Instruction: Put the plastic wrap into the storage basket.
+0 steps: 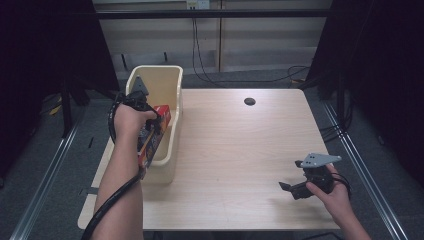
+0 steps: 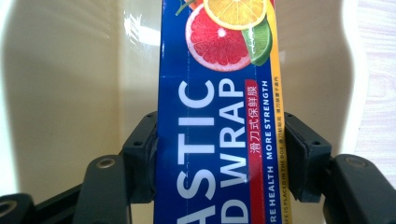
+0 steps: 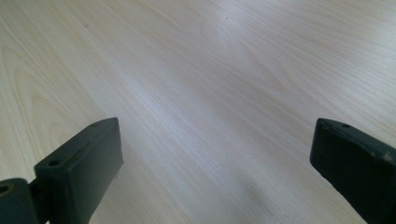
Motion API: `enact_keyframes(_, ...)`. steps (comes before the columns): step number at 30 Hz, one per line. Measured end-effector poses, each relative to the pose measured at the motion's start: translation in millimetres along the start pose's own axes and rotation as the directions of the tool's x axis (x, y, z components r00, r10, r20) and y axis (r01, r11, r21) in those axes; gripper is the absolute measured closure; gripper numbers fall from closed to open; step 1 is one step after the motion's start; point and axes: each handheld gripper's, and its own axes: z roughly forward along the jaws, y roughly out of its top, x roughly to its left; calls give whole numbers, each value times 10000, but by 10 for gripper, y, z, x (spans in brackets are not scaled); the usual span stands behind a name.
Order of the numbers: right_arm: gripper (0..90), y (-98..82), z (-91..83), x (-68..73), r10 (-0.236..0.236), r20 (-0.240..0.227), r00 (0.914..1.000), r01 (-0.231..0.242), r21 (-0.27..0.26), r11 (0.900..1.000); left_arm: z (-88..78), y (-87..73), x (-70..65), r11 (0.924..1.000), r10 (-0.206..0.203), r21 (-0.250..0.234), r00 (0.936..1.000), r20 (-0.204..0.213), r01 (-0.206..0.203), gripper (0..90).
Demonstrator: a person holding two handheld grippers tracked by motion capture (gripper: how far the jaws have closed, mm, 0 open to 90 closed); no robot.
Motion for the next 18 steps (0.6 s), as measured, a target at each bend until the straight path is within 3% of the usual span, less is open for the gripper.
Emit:
enact_keyframes(12, 25, -6, -2, -7, 22, 41, 10000, -22, 11, 10000, 97, 8, -62, 9991, 277, 337, 9990, -356, -265, 387)
enact_keyframes(15, 25, -7, 0, -9, 12, -20, 10000, -12, -25, 10000, 16, 17, -74, 9995, 170, -256, 9995, -263, -177, 355)
enact_keyframes(18, 25, 0, -4, -4, -2, 26, 10000, 2, -12, 10000, -94, 14, -98, 9984, 268, -489, 9995, -171, -276, 343)
